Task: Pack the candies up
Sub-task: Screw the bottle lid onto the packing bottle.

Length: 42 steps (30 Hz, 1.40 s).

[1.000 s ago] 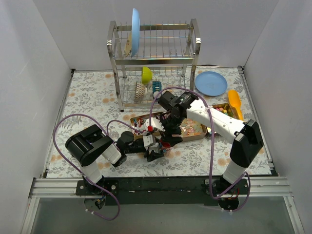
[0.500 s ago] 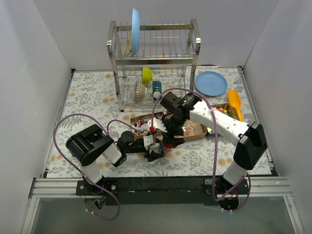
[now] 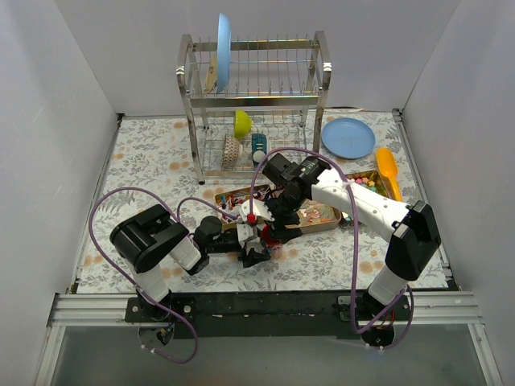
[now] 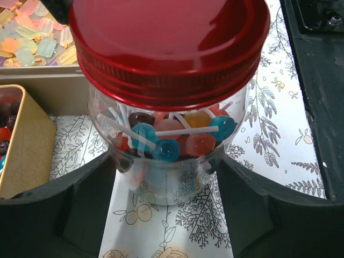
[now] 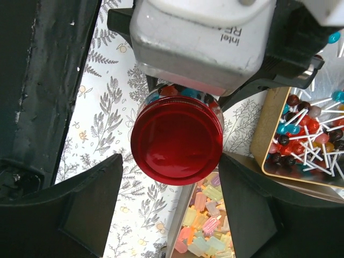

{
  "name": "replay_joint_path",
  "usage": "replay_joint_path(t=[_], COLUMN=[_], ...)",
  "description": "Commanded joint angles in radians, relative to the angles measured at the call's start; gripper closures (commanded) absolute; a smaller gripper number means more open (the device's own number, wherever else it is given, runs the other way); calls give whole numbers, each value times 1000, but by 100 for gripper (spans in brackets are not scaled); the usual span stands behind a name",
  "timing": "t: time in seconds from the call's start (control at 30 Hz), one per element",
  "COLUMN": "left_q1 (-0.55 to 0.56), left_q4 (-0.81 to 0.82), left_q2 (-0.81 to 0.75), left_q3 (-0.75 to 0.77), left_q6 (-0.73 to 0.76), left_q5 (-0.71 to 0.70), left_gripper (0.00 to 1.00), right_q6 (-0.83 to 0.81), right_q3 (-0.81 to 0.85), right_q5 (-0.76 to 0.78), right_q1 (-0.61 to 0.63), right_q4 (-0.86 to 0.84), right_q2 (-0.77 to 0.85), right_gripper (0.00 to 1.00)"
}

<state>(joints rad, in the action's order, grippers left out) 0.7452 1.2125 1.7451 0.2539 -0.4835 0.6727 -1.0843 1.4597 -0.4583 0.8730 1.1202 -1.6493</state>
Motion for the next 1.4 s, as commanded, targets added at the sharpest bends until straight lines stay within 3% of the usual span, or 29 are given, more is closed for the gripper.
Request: replay_joint_path(t=[0.0,0.1,0.27,0.33,0.53,0.73,0.77,0.8,0.87,0.9,1.03,1.07,1.1,1.17,1.23,1.37], left_q1=[-21,-21,-21,-21,-21,-21,-21,-21,-21,-21,-20,-21,-20,-20,-24,-24], left_q4=[-110,-110,-108,-108,-105,-128,-148,-151,-157,-171,-417,-515,-563,-727,-774,-1069], left_q2=[28,31,34,34,40,37,24,15,-19,-68,-281,-324,-375,-505,-666,-846], left_q3=[-1,-1,2,2,2,13,16,9,-5,-18,1,2,4,24,24,80], left_q6=[-18,-20,-24,-23,-27,-27,-26,-29,-75,-87,-72,-54,-43,-27,-76,-37], left_q5=[-78,-79,-81,-82,-90,-73,-61,-53,-62,-59,-15,-1,1,-21,-35,-51], left_gripper=[100,100,100,100,100,100,93,67,41,2,2,2,2,2,2,2], right_q6=[6,17,78,119,357,489,485,482,462,457,472,471,472,494,529,662], right_q3=[-16,-16,-59,-81,-205,-219,-220,-220,-203,-196,-156,-145,-138,-98,-49,30], right_q5=[-34,-36,-39,-13,108,110,112,118,132,138,205,207,214,242,257,285], right_q1=[14,14,18,29,61,67,69,69,67,67,67,67,67,61,29,-98], right_q4=[17,9,-45,-75,-233,-257,-255,-257,-246,-237,-272,-264,-267,-267,-249,-272], right_q2=[2,-3,13,23,72,86,86,91,89,89,97,98,103,111,112,131], right_gripper=[27,33,35,43,54,54,54,52,49,45,27,6,2,2,2,2])
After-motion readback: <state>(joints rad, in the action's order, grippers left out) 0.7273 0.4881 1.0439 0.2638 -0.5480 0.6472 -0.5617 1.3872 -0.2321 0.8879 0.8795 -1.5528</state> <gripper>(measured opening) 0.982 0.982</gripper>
